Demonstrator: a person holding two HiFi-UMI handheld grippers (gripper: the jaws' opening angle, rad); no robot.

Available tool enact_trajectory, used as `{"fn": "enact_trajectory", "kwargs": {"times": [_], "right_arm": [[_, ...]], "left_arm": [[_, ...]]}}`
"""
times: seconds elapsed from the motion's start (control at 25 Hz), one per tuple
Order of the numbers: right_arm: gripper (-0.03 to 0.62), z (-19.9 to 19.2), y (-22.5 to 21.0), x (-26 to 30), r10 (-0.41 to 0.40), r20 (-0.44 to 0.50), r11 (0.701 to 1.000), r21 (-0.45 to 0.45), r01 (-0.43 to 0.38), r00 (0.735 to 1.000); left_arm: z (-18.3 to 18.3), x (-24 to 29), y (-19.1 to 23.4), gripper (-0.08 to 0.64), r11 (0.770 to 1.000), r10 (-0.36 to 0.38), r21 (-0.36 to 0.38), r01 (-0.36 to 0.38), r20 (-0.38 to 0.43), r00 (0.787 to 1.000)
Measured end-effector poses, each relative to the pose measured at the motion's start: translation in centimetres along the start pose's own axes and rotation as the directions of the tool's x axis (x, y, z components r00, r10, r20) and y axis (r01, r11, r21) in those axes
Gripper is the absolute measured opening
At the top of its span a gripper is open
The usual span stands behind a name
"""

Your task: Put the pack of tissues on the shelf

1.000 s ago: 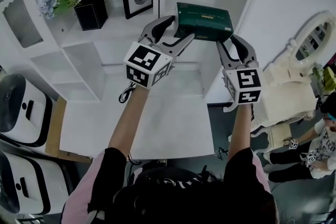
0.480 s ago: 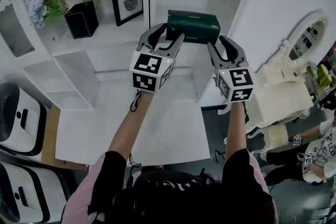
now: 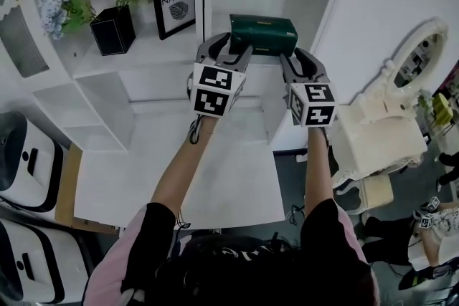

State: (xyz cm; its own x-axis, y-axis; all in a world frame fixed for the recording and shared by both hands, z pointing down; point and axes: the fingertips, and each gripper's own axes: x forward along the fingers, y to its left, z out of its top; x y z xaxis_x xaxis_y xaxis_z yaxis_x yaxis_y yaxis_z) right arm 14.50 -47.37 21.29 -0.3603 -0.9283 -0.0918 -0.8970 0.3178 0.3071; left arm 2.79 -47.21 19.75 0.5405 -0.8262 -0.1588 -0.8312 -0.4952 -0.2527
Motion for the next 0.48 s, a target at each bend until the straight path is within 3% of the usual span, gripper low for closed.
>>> {"fn": "enact_trajectory", "kwargs": {"times": [0.28,0.48], "right_arm": [[0.16,-0.6,-0.8,0.9,-0.032,-0.007,0.995,0.091,0.032,0.999],[0.16,-0.7,-0.6,0.1,-0.019,-0.024,0.992,0.123,0.022,1.0]], "left_arm": [[-0.4,0.3,-0.4,0.204,1.0,-0.007,0.03,0.008,-0.033,0.999],[-0.6,-1.1,0.2,0.204,0.997,-0.037,-0.063,0.037,-0.003,0.999]]}}
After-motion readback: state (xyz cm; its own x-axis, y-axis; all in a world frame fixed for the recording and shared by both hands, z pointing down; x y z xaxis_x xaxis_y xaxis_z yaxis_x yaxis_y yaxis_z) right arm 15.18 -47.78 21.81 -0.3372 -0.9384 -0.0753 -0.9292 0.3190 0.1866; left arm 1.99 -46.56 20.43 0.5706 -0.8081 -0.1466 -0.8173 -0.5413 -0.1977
